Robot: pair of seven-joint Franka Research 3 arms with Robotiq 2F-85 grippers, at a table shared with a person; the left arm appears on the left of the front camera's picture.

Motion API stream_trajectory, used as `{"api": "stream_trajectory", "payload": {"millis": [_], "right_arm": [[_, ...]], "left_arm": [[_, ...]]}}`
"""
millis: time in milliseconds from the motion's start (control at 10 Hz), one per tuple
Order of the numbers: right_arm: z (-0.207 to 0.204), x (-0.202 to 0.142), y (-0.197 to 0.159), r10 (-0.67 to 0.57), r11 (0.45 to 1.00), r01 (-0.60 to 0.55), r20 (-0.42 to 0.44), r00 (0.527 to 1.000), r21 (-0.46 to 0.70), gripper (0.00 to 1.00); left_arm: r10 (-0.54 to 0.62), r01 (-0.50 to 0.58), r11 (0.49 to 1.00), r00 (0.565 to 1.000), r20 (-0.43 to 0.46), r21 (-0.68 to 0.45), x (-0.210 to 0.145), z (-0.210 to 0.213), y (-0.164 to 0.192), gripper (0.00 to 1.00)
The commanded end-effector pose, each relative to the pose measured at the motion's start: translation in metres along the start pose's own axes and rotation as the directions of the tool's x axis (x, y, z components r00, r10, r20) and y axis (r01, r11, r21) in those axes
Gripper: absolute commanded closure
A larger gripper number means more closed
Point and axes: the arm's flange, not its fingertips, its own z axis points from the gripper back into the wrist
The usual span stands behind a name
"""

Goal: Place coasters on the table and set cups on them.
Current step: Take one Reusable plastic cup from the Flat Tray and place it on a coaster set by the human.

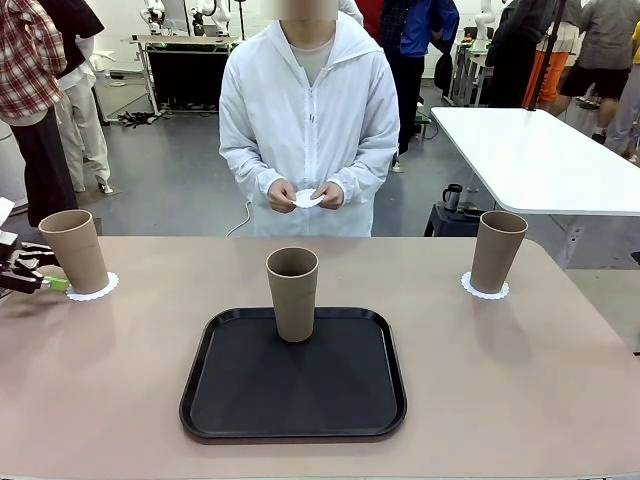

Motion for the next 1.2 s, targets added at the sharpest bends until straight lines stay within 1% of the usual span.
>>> {"api": "stream_trajectory", "payload": {"millis": [0,200,300,400,500,600,700,800,900,1000,1100], "right_arm": [[0.0,0.0,0.001,-0.004,1.0,0.004,0.001,1.0,-0.003,0.0],[0.0,0.0,0.001,-0.004,1.0,0.004,0.001,1.0,-0.003,0.0],[0.0,0.0,0.001,-0.004,1.0,0.004,0.001,1.0,-0.003,0.0],[0.0,0.0,0.001,-0.004,1.0,0.004,0.001,1.0,-0.003,0.0],[0.0,0.0,0.001,-0.004,1.0,0.004,0.001,1.0,-0.003,0.0],[0.0,0.0,0.001,-0.004,1.0,0.004,0.001,1.0,-0.003,0.0],[0.0,0.0,0.001,-0.004,1.0,0.004,0.001,1.0,-0.003,0.0],[0.0,0.0,0.001,-0.004,1.0,0.004,0.001,1.0,-0.003,0.0],[0.0,0.0,0.001,-0.004,1.0,0.004,0.001,1.0,-0.003,0.0],[0.0,0.0,0.001,-0.004,1.0,0.004,0.001,1.0,-0.003,0.0],[0.0,0.0,0.001,-0.004,1.0,0.004,0.001,1.0,-0.003,0.0]], "left_arm": [[0.038,-0.039,0.999,0.994,-0.101,-0.002,0.014,0.006,-0.006,0.0],[0.07,-0.064,0.997,0.979,-0.193,0.039,0.028,0.026,-0.015,0.0],[0.139,-0.119,0.989,0.956,-0.258,0.092,0.043,0.042,-0.023,0.0],[0.216,-0.174,0.973,0.918,-0.333,0.153,0.067,0.062,-0.039,0.0],[0.302,-0.222,0.945,0.872,-0.384,0.24,0.095,0.082,-0.055,0.0],[0.308,-0.208,0.935,0.877,-0.368,0.287,0.126,0.1,-0.072,0.0],[0.316,-0.187,0.924,0.866,-0.389,0.333,0.155,0.111,-0.087,0.0],[0.296,-0.165,0.929,0.868,-0.398,0.332,0.194,0.119,-0.103,0.0],[0.324,-0.186,0.925,0.843,-0.429,0.333,0.223,0.121,-0.12,0.0],[0.391,-0.221,0.893,0.811,-0.435,0.392,0.249,0.115,-0.128,0.0],[0.432,-0.255,0.879,0.782,-0.449,0.402,0.266,0.104,-0.137,0.0]]}}
